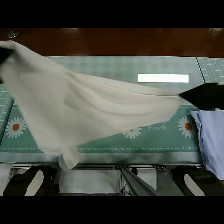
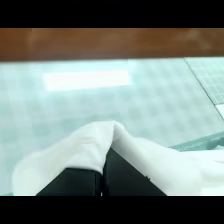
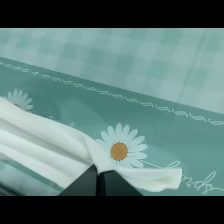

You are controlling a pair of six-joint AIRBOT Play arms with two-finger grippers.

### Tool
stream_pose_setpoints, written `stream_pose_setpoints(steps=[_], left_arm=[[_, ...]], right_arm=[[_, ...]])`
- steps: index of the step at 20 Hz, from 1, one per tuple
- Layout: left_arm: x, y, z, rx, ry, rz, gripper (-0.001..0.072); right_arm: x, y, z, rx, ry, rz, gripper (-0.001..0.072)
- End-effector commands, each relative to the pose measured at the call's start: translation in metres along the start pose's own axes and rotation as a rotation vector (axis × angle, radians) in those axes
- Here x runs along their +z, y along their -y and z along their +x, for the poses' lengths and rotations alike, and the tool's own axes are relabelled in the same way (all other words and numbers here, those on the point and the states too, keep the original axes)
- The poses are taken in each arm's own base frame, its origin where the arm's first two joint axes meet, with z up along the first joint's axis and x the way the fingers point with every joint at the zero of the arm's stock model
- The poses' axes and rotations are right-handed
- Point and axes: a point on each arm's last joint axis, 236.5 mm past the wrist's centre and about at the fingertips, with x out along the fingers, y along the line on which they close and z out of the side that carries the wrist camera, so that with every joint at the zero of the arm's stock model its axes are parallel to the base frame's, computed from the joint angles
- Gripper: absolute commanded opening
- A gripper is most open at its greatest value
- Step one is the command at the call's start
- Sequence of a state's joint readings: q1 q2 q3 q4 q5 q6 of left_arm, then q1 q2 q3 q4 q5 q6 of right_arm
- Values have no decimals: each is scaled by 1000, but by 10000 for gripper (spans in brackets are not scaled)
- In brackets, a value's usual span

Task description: Fold the shirts.

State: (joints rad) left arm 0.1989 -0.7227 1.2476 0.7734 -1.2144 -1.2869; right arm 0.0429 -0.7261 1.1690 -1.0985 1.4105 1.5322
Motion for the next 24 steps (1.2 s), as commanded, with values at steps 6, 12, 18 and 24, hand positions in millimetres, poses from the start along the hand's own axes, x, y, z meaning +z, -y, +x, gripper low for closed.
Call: stream_pose_setpoints(steps=[6,12,18,24], left_arm=[[-69,-77,224,1,-182,-180,17],[-90,-79,290,-53,-259,-299,163],[-158,-150,205,55,-676,-315,701],[-245,-218,82,297,-707,-579,700]], right_arm=[[57,119,166,-43,4,321,17],[116,154,236,32,-30,484,76],[96,218,173,0,-180,565,630],[-8,287,98,-283,-269,604,628]])
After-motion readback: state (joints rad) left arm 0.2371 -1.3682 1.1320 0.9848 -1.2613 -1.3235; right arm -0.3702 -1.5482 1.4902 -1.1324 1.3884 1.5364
